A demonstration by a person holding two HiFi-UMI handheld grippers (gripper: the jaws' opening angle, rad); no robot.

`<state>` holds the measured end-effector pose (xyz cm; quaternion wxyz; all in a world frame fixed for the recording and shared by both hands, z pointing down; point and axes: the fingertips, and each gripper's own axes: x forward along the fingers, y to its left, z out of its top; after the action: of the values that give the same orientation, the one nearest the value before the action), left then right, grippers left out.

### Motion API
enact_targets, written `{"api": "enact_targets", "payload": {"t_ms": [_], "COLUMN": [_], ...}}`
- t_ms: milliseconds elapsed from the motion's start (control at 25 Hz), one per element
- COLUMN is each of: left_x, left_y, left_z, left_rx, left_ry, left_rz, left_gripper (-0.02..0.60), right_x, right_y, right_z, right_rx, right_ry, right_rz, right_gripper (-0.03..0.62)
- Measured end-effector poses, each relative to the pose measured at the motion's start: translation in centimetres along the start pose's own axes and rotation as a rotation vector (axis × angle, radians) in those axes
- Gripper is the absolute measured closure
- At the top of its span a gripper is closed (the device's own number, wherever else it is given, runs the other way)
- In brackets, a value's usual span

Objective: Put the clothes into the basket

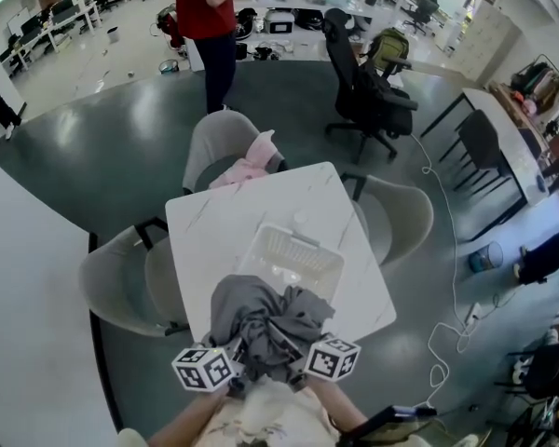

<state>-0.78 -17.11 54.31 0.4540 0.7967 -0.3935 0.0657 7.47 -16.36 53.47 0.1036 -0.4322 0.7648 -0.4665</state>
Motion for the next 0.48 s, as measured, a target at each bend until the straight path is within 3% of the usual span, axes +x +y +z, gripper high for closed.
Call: {"api": "enact_targets", "payload": {"t_ms": [200, 480], "left_x": [1.4, 3.5], "left_y": [0.5, 1.0], "left_z": [0.8, 0.5], "left_rx": [0.014, 0.038], "left_ry": [0.0, 0.116], "left_rz": [0.015, 0.097], "left_gripper": [0.396, 0.394], "right_x": [0.9, 1.3], "right_y": [-1.3, -3.5], "right_z": [0.8, 1.3], "right_rx": [-0.019, 0.026], "right_ry": [-0.003, 0.001], "right_rz": [-0.005, -0.058], "right_gripper": [0.35, 0.35]}}
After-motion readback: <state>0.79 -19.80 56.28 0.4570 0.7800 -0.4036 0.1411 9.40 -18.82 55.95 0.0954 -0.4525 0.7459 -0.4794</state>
